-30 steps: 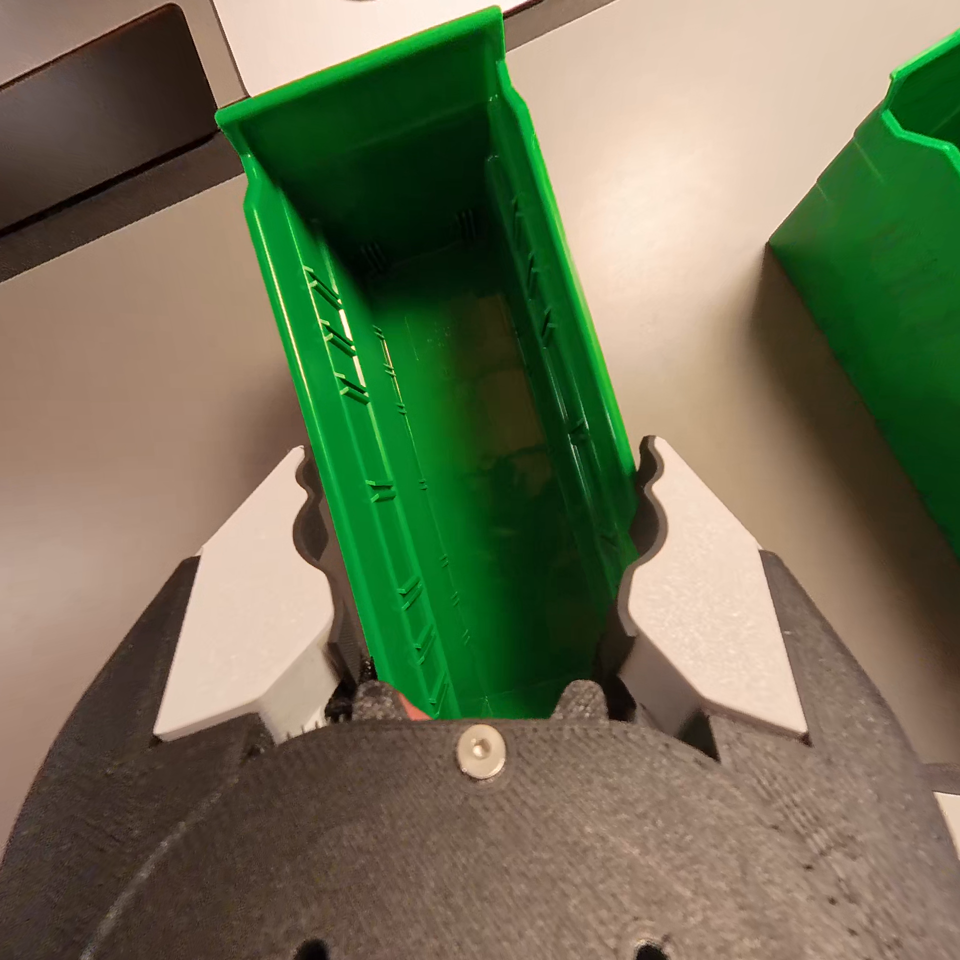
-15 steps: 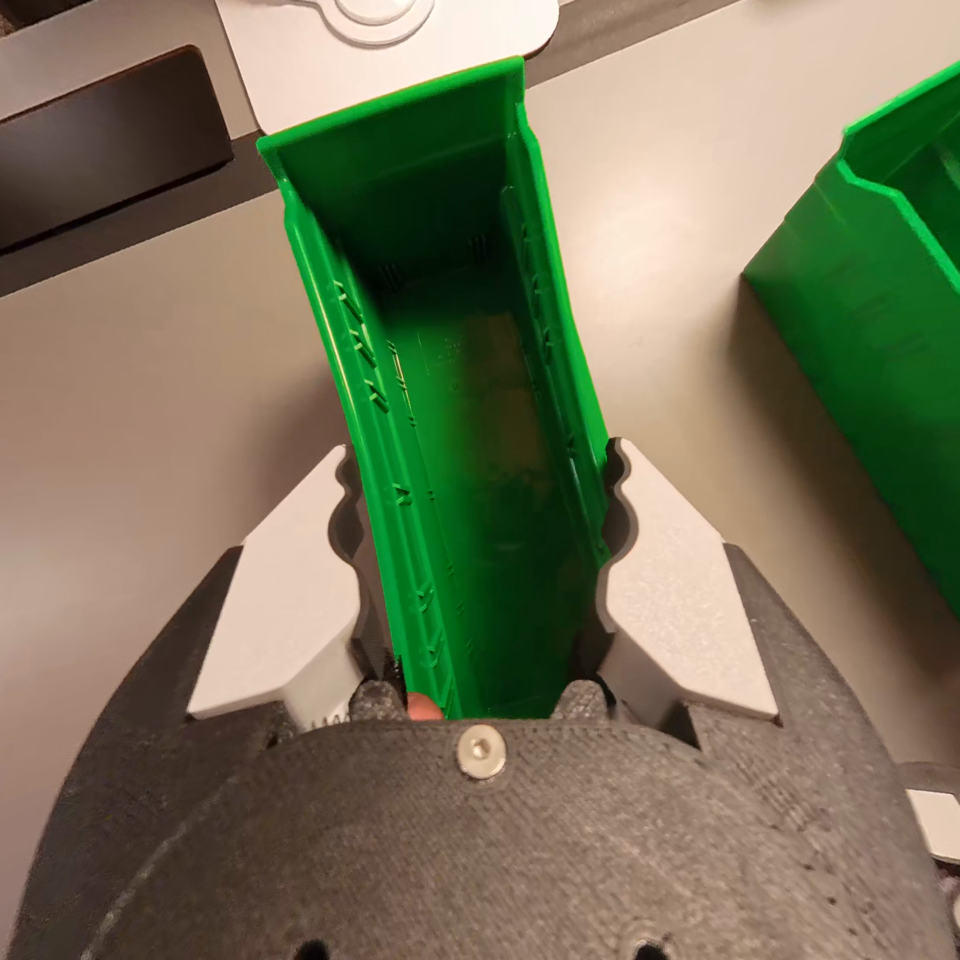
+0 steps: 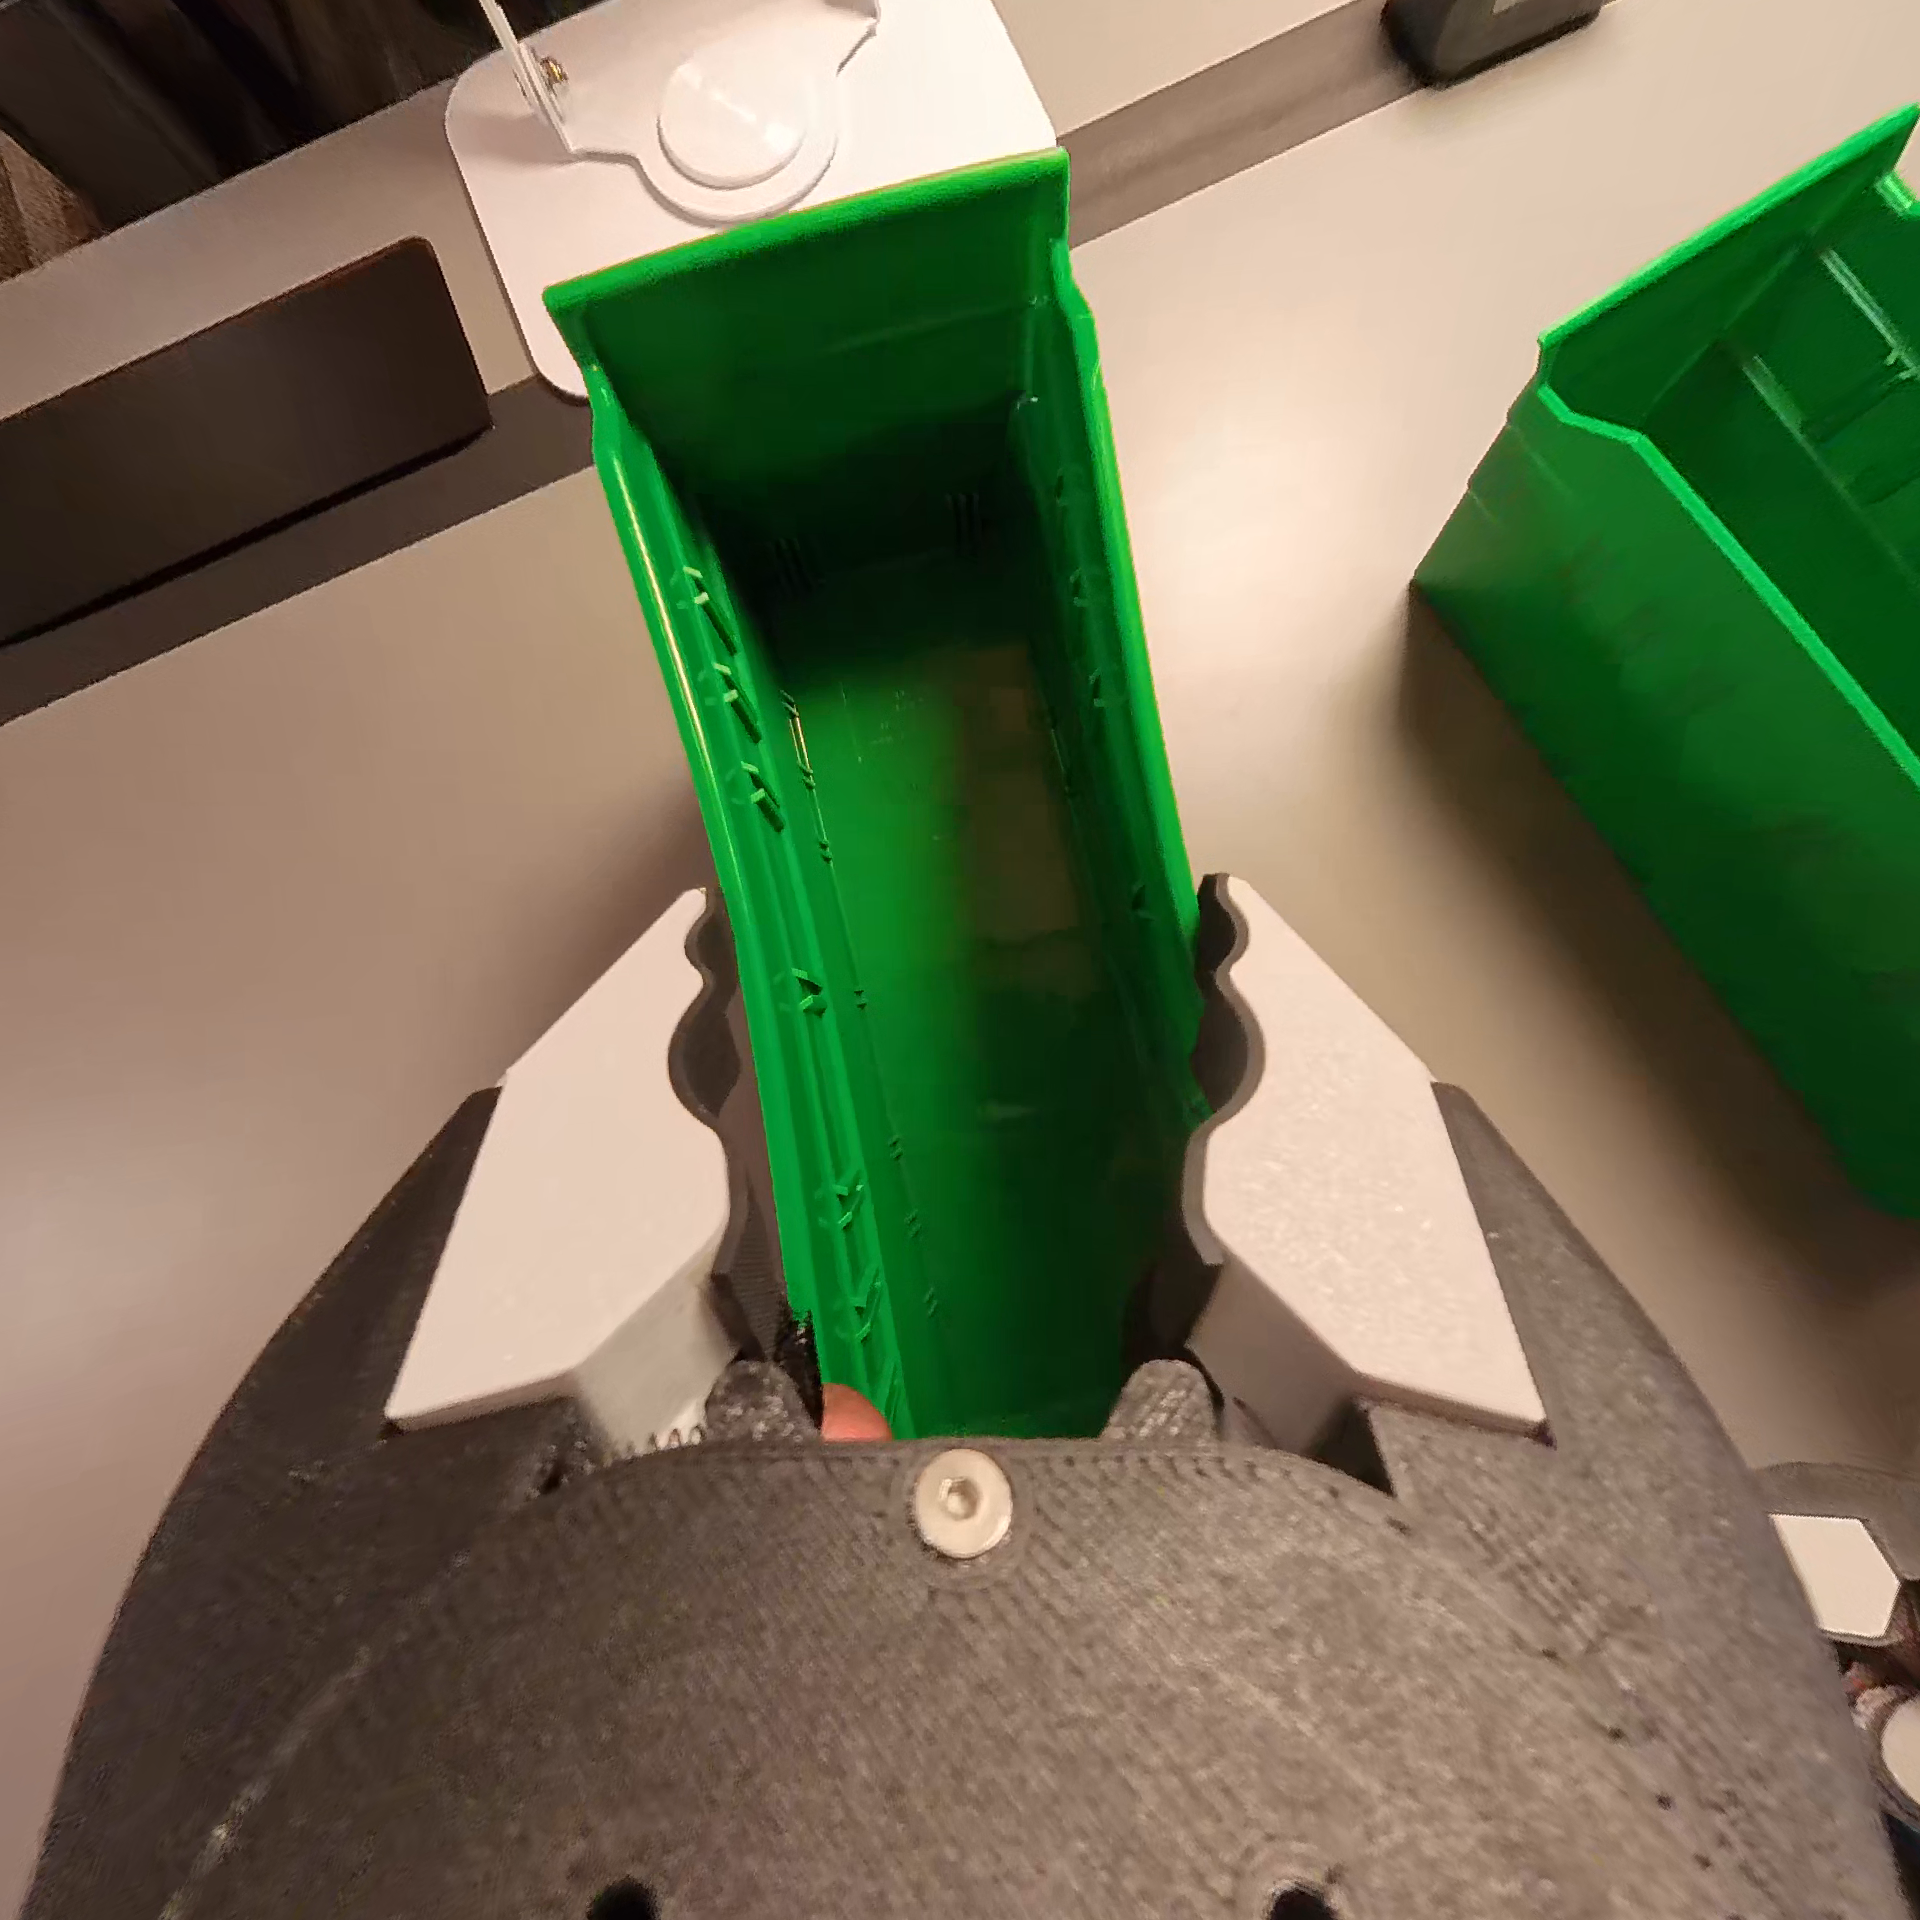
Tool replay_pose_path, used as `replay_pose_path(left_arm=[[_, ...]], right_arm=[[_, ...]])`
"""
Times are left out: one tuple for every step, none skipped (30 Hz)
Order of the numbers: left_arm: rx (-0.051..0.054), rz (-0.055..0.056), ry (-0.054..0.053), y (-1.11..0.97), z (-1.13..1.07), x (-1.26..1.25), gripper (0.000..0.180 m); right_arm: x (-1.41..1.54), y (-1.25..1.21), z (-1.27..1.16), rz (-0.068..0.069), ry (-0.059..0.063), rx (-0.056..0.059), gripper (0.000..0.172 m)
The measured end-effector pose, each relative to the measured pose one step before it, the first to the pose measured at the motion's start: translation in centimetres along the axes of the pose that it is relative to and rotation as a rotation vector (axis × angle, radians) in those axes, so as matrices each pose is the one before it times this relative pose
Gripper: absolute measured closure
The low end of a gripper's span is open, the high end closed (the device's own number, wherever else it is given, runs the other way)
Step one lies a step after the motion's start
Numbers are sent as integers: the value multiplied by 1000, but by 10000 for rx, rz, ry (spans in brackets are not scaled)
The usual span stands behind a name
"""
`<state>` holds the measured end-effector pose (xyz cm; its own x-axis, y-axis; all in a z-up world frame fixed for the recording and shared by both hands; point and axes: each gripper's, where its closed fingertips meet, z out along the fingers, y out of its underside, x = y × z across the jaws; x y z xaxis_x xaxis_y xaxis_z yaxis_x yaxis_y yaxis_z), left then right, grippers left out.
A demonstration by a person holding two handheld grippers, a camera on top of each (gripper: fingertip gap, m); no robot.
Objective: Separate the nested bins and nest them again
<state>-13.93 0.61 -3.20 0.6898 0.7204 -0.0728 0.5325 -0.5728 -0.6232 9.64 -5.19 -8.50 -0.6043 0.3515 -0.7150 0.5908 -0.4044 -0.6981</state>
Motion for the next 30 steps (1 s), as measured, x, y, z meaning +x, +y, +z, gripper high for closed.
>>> replay_pose_path(left_arm=[[54,6,-13,-195,-235,-66,93],[61,-20,2,-249,-282,-61,93],[85,-32,1,-294,-319,-86,93],[86,-26,3,-333,-379,-93,93],[88,-26,22,-353,-454,-99,92],[110,-55,47,-445,-566,-137,92],[170,-94,74,-564,-707,-172,91],[195,-126,94,-651,-824,-234,91],[200,-136,96,-668,-911,-292,91],[200,-126,73,-670,-959,-390,91],[189,-107,30,-638,-994,-509,90],[178,-83,-25,-570,-994,-655,89],[153,-48,-79,-477,-963,-814,89],[116,-22,-124,-319,-865,-961,88],[69,8,-150,-107,-719,-1078,88],[38,13,-163,98,-521,-1190,87],[-7,-8,-180,367,-300,-1283,87],[-66,1,-186,646,-41,-1341,86],[-110,34,-170,899,219,-1339,86],[-148,22,-157,1112,451,-1345,86],[-194,-13,-148,1305,647,-1337,86],[-221,-66,-132,1409,800,-1299,86],[-223,-126,-114,1450,901,-1253,86],[-199,-129,-75,1390,968,-1149,87],[-179,-108,-12,1314,972,-987,87],[-177,-110,37,1241,951,-823,87],[-177,-115,58,1178,878,-694,87],[-153,-94,66,1086,805,-561,86],[-138,-58,74,990,747,-434,86],[-118,-37,78,925,678,-314,84]], right_arm=[[-5,-2,8,-6,1,-1,88],[-1,-2,-5,-5,6,0,88],[-1,2,-1,1,0,-1,88],[-1,4,3,5,-8,-2,88],[-4,-6,3,1,-2,4,88],[-7,-12,-17,0,-6,7,88],[-20,-15,-16,5,-13,9,88],[-25,-17,-17,5,-12,15,88],[-22,-16,-15,2,-15,10,88],[-10,1,-14,1,-5,0,88],[-16,3,-14,0,-10,-1,88],[-14,0,-10,8,-8,-3,88],[-4,-1,3,4,-6,6,88],[-3,-9,1,-2,2,1,88],[18,8,9,-6,8,-7,88],[4,12,12,-6,10,-7,88],[17,12,2,-9,14,-1,88],[25,8,14,-10,23,-5,88],[22,25,28,-10,22,-16,88],[35,22,19,-10,28,-16,88],[48,16,22,-8,38,-12,88],[45,38,22,-10,38,-16,88],[40,24,23,-20,39,-16,88],[45,21,24,-19,44,-13,89],[61,29,19,-7,43,-16,89],[54,39,24,-5,43,-21,89],[62,33,36,-6,51,-23,89],[77,43,42,-11,63,-27,89],[105,54,55,-12,72,-36,90],[88,65,56,-9,69,-46,90]])
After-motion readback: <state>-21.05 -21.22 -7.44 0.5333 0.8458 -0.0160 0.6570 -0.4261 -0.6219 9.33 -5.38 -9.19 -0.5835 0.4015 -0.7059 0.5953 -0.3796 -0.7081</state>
